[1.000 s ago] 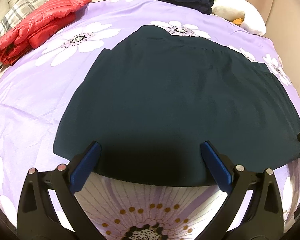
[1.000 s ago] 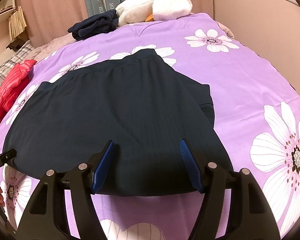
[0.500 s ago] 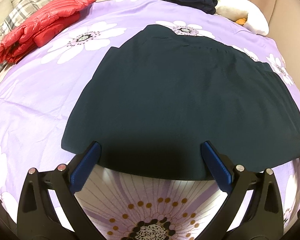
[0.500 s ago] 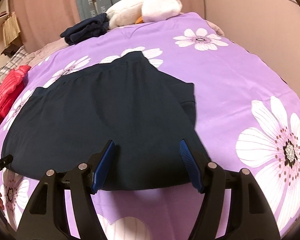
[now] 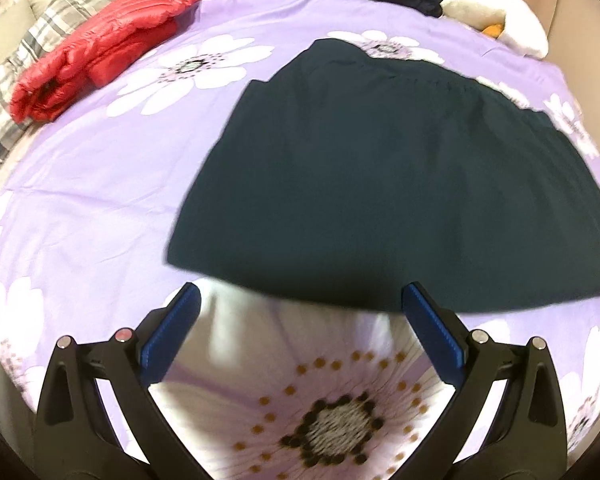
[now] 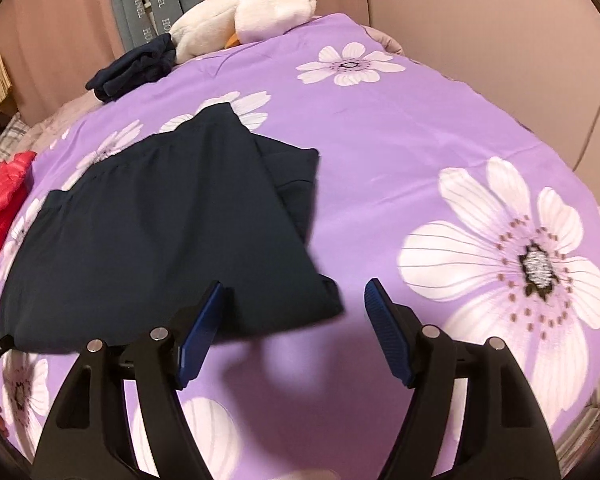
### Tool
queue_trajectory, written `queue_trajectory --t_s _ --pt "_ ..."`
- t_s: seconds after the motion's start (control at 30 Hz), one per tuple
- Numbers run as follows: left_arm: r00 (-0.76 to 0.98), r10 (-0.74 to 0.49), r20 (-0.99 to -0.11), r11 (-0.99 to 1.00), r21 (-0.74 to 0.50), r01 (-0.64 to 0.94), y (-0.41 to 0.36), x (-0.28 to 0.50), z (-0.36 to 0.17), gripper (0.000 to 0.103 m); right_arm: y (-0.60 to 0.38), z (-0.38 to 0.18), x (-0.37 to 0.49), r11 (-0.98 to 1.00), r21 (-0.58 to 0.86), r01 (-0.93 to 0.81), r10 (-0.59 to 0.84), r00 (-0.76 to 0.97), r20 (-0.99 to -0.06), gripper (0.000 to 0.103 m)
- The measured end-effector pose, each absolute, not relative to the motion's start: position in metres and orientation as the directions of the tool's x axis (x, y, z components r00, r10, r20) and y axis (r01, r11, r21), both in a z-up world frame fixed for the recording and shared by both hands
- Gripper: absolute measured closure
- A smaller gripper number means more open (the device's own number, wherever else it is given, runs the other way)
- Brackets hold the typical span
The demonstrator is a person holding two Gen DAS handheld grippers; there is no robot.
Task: Fold large clothes
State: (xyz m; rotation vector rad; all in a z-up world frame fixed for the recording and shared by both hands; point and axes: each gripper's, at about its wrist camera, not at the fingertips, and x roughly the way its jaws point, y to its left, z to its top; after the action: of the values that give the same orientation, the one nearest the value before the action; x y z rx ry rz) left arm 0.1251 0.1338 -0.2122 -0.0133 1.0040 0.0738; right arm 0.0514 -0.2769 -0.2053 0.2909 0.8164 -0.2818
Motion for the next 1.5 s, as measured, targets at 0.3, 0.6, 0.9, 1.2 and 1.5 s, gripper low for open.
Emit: queue_trajectory --t_s 0.3,0.6,0.9,1.2,1.5 --pt "0.514 0.072 -0.855 0.997 0.074 -0.015 0.122 0.092 -0.182 0.002 -0.226 -0.189 0.043 0.974 0.082 0.211 -0.072 0.631 -0.772 0.016" --pt "0.596 0.059 -0.801 0.993 0.108 0.046 0.093 0.056 -0.127 0.002 -0.163 -0.155 0.038 0.996 0.093 0.018 0.060 0.638 -0.767 0.001" --pt "0.718 0.008 -0.696 0.997 0.065 0.051 0.075 0.031 -0.049 0.002 -0.136 -0.084 0.020 0.999 0.047 -0.023 0.048 0.742 -0.669 0.001" --pt "0.809 0.025 -0.588 0.996 0.082 0.030 0.056 0.018 0.037 0.002 -0.127 0.006 0.000 0.999 0.004 0.034 -0.027 0.853 -0.522 0.001" --pt "0.822 0.017 -0.569 0.997 0.075 0.032 0.043 0.005 0.049 0.002 -0.126 0.032 -0.022 0.997 0.036 0.065 -0.039 0.872 -0.488 0.001"
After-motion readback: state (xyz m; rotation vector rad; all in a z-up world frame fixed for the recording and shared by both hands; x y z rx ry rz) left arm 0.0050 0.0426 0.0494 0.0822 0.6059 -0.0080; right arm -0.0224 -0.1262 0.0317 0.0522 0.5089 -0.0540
